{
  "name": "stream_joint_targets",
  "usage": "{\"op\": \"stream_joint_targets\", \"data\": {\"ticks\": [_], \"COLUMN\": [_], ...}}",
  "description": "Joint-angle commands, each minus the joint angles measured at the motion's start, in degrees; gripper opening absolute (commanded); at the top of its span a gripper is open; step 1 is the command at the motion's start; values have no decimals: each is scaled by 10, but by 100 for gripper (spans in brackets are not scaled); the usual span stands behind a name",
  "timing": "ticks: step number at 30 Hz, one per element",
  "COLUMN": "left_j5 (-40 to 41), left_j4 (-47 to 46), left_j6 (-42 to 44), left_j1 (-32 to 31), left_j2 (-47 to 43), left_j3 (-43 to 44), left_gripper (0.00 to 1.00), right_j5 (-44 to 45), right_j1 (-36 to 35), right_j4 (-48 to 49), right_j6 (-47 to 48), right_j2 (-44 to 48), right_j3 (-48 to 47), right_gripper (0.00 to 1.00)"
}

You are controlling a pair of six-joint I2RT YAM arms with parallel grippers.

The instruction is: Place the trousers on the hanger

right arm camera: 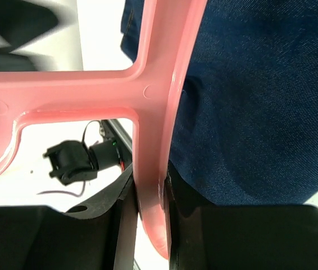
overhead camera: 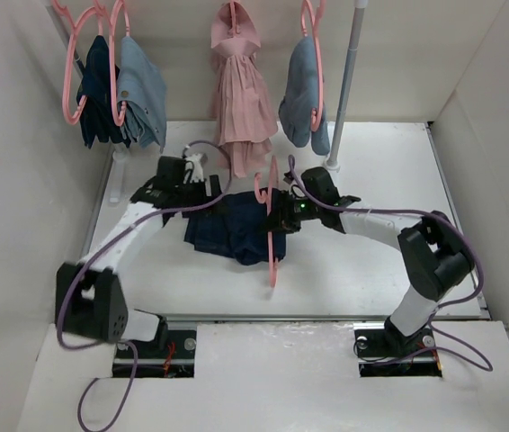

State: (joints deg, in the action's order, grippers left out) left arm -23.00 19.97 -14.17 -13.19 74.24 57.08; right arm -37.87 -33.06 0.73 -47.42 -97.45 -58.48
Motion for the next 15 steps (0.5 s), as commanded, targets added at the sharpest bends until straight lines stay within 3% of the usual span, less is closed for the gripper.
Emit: {"op": "stream_joint_targets", "data": {"ticks": [1,5,12,15], "left_j5": [-19,-29,-55,-49], "left_j4": [16,6,-28,-50], "left_j6": [20,63,64,58], "left_j1": [-29,-46,-93,-119], "left_j2": [92,140,213,225], "left_j3": [8,36,69,76], "left_gripper": [69,76,76,67], "right_j5": [-47,-47,-41,-36], "right_j1": [4,9,14,14], "right_j4": [64,64,81,86], "right_j6": [2,13,7,7], "right_j2": [24,35,35,41], "right_j3": [9,20,36,43], "right_gripper": [0,0,0,0]}}
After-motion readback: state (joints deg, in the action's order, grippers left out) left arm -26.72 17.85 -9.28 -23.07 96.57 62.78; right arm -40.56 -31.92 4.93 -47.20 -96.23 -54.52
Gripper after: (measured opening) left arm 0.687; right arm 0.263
